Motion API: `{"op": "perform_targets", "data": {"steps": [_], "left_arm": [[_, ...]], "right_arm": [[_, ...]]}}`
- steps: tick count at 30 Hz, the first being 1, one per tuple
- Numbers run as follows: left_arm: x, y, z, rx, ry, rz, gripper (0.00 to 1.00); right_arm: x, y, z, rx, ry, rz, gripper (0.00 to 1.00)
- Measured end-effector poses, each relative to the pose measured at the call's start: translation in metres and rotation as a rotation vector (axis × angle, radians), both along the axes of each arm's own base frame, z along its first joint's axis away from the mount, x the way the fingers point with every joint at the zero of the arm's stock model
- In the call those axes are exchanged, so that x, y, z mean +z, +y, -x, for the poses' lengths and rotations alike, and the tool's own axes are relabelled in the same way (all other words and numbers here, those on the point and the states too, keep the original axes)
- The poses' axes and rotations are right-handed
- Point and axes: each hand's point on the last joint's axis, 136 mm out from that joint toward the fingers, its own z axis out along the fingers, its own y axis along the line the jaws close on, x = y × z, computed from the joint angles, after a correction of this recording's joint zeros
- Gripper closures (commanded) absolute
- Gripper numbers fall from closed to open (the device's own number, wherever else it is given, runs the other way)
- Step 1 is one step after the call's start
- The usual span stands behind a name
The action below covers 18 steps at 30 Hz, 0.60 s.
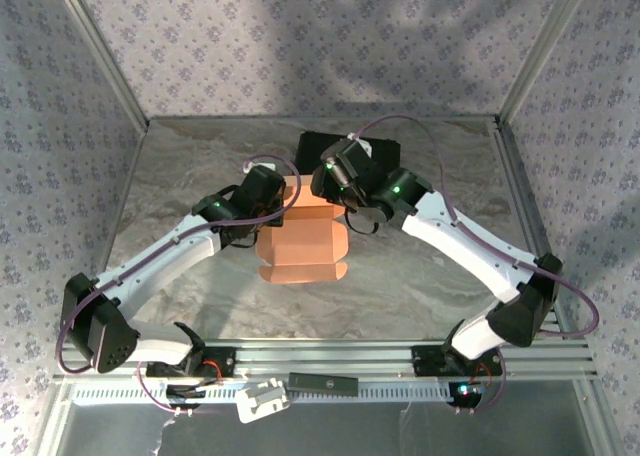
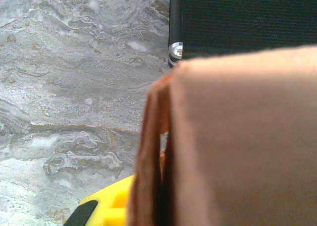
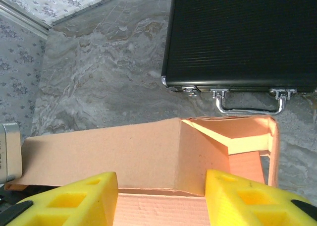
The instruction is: Fold the paper box
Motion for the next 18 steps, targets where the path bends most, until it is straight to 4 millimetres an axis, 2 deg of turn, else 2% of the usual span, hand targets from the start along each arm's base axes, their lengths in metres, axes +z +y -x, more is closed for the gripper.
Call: {"op": "perform_targets", "data": {"steps": [6, 12, 15, 18], "left_arm": [[0.000, -0.001, 0.001, 0.000, -0.001, 0.000, 1.00], [0.001, 0.000, -0.002, 0.005, -0.003, 0.012, 1.00], [-0.006, 0.005, -0.008, 0.000, 0.015, 0.038, 1.00], [-0.017, 0.017, -0.015, -0.015, 0.055, 0.068, 1.00]], "right_arm": [[-0.005, 0.016, -0.003, 0.023, 0.023, -0.045, 0.48], [0.005, 0.016, -0.003, 0.071, 0.001, -0.087, 0.45], [0.018, -0.003, 0.000, 0.128, -0.057, -0.118, 0.45], [0.036, -0.045, 0.001, 0.182, -0.162, -0.180, 0.44]]}}
